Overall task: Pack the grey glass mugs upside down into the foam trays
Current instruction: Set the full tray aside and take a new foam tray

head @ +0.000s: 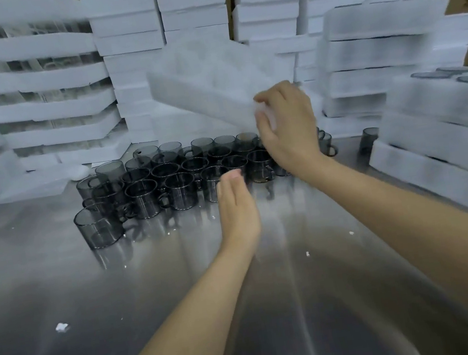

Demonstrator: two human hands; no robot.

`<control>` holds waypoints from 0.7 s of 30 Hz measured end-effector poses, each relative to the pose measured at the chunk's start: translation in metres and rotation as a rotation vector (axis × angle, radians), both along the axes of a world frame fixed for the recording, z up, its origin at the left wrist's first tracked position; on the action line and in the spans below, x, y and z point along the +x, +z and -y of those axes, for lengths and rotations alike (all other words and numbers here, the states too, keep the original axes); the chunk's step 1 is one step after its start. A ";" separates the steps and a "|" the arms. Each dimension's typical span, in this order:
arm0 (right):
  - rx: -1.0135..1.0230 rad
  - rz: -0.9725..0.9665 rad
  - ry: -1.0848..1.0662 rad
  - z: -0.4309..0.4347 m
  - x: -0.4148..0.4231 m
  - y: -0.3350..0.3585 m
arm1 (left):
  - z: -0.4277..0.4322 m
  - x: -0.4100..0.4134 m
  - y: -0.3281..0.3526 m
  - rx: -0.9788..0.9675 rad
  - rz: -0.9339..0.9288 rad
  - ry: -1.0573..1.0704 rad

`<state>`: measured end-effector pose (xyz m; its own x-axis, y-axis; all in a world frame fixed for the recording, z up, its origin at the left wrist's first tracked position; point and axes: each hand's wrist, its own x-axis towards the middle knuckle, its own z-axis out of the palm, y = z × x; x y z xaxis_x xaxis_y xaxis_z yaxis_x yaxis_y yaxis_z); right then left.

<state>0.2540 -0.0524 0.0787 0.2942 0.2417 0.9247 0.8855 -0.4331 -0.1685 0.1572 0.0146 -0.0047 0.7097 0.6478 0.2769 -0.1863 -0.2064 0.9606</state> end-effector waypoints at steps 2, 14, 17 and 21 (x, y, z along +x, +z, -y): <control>0.045 -0.035 0.062 0.043 -0.016 -0.012 | 0.001 -0.002 0.004 -0.071 -0.006 0.011; 0.108 -0.863 0.760 0.187 -0.033 -0.030 | -0.003 -0.023 0.016 -0.511 0.063 -0.249; 0.172 -1.020 0.821 0.187 -0.033 -0.029 | -0.007 -0.033 0.015 -0.385 -0.022 -0.389; 0.161 -0.856 0.383 0.179 -0.016 -0.036 | -0.008 -0.034 0.011 -0.154 -0.101 -0.457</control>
<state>0.2381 -0.2311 0.0428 0.8144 0.3505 0.4625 0.5105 -0.0537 -0.8582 0.1227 0.0230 0.0067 0.9492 0.2919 0.1175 -0.1291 0.0205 0.9914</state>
